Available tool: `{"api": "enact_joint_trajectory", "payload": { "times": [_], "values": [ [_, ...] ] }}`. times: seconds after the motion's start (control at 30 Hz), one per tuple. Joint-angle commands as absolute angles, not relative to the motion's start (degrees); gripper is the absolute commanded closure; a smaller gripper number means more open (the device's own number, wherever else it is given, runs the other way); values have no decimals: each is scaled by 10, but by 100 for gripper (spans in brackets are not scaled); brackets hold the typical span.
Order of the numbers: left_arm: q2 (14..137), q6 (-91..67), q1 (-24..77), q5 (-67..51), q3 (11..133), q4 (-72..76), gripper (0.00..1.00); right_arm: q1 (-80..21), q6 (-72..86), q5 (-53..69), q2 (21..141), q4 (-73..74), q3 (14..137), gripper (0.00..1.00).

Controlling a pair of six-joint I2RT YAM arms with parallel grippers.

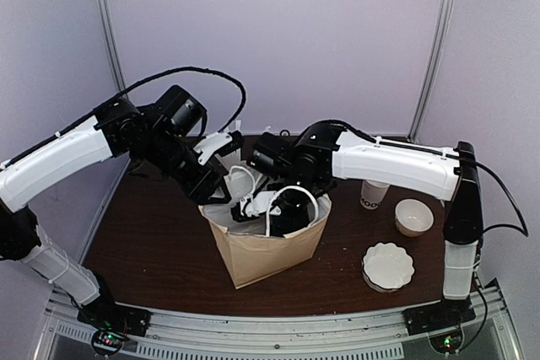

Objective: Pack the takeout coffee

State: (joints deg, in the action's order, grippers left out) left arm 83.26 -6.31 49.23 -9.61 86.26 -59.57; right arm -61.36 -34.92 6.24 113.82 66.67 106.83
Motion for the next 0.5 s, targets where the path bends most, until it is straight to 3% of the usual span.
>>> {"api": "enact_joint_trajectory", "payload": {
  "times": [0.0, 0.3, 0.47],
  "values": [
    [823, -52, 492, -120, 875, -578, 43, -619, -333, 47, 1138, 703, 1113, 1],
    [827, -46, 492, -109, 869, -572, 44, -631, -333, 40, 1107, 727, 1153, 1],
    [825, -43, 490, -116, 878, -569, 57, -633, -367, 93, 1075, 747, 1163, 1]
  ]
}}
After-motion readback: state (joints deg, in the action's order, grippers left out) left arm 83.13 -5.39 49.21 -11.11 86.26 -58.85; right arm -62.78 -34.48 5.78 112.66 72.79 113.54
